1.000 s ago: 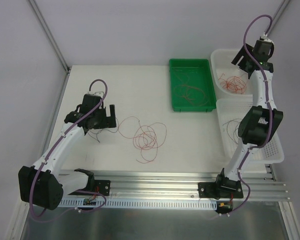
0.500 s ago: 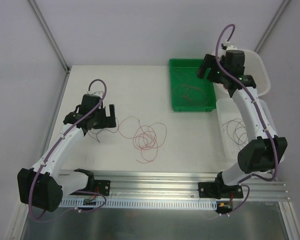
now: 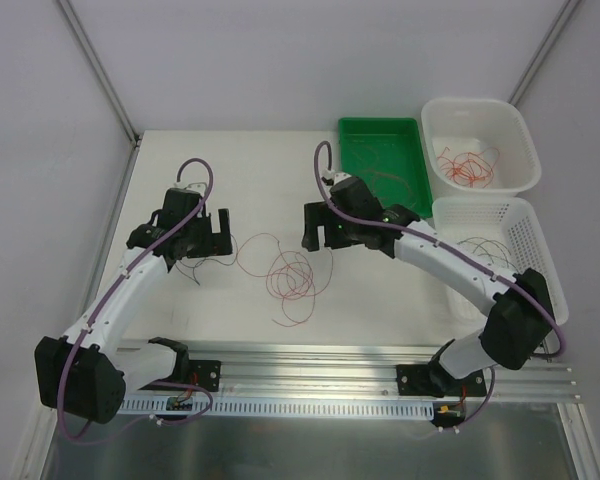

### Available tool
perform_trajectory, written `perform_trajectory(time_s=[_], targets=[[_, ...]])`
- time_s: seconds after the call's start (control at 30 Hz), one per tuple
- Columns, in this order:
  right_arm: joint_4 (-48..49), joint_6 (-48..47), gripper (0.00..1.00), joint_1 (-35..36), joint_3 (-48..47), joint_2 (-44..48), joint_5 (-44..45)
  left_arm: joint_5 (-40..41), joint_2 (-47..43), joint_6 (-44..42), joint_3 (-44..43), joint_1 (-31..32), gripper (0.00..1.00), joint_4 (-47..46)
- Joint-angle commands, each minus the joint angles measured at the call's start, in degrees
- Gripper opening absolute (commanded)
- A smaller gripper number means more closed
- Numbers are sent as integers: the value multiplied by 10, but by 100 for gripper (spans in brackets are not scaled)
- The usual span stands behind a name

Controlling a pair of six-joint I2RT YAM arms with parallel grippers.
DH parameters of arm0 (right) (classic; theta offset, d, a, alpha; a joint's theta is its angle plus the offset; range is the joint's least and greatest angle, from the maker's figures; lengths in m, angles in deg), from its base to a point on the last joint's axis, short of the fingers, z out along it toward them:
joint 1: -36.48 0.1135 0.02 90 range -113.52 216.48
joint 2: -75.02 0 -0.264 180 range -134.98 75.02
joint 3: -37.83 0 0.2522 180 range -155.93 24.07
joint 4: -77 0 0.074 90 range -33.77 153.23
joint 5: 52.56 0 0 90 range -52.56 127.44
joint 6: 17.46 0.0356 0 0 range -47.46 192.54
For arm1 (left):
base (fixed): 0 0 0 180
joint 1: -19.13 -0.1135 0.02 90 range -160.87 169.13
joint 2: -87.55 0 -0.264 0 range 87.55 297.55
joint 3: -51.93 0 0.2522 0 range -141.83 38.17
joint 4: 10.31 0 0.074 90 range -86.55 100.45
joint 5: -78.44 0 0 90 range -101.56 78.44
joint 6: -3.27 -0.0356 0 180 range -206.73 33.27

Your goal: Untangle the cables

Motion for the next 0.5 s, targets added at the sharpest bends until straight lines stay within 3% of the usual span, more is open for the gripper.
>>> perform_trajectory(time_s=[0.0, 0.27, 0.47], targets=[[37, 48, 89, 32, -5, -33, 53, -6, 8, -2, 5, -2, 99, -1], [83, 85, 72, 69, -10, -156, 36, -9, 11, -2, 6, -1, 99, -2], [98, 90, 50, 91, -5, -194, 32, -19, 14, -1, 5, -2, 99, -2]])
